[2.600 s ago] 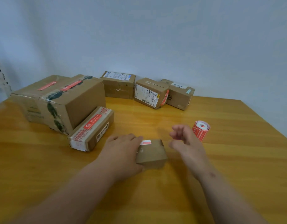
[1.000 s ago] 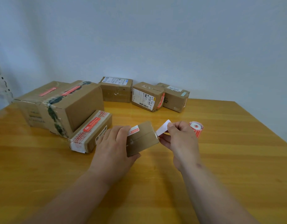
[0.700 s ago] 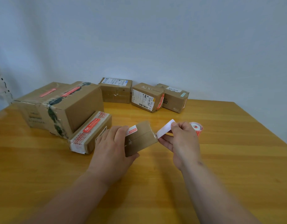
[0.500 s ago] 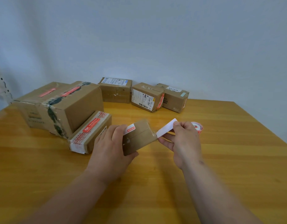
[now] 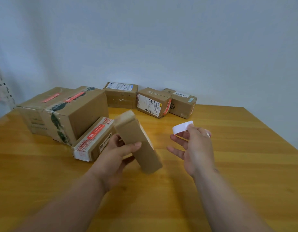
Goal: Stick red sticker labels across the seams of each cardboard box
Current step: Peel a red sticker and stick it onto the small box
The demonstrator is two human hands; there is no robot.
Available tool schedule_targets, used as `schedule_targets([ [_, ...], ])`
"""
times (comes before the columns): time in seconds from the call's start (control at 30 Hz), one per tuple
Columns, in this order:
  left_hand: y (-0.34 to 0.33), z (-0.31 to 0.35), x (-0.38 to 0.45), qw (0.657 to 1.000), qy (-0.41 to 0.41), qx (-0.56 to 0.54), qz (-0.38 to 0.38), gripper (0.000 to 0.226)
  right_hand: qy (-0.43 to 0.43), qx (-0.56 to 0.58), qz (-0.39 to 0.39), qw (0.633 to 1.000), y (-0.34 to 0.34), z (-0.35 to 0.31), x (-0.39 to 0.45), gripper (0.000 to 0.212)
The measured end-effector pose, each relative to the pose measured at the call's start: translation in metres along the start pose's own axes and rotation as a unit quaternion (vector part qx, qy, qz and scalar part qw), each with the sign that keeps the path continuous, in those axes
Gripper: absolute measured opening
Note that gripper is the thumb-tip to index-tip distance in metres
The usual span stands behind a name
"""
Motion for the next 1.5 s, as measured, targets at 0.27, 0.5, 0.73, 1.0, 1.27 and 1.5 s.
schedule_targets([
  [0.27,0.012,-0.041,-0.007,0.994,0.105,-0.019,-0.003,0.061,-0.033,-0.035,-0.039,0.998,-0.014,0.025,-0.001,0.022],
  [0.5,0.031,-0.031,-0.018,0.989,0.118,-0.05,-0.069,0.087,-0.036,-0.051,-0.049,0.997,-0.02,0.029,-0.003,0.023],
  [0.73,0.078,-0.016,-0.01,0.958,0.115,0.217,0.151,0.038,0.026,-0.127,-0.036,0.991,-0.02,0.016,-0.002,0.022],
  [1.0,0.026,0.04,-0.016,0.84,-0.122,0.508,0.149,0.015,0.159,-0.311,-0.04,0.936,-0.032,0.001,-0.013,0.033],
  [1.27,-0.028,0.029,-0.018,0.982,-0.02,0.187,-0.022,0.039,0.515,-0.471,-0.085,0.711,-0.074,-0.012,-0.072,0.027],
  [1.5,-0.009,0.019,-0.015,0.976,0.006,0.218,0.018,0.009,0.509,-0.544,-0.126,0.655,-0.077,0.001,-0.072,0.029],
])
Point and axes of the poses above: each hand's wrist, its own x-axis towards the middle knuckle, its own y-axis out of the back of the hand, z = x × y, the point moved 9 cm from there along x, towards the middle knuckle, and after that the axes turned 1 degree about -x, right-handed, at the moved point
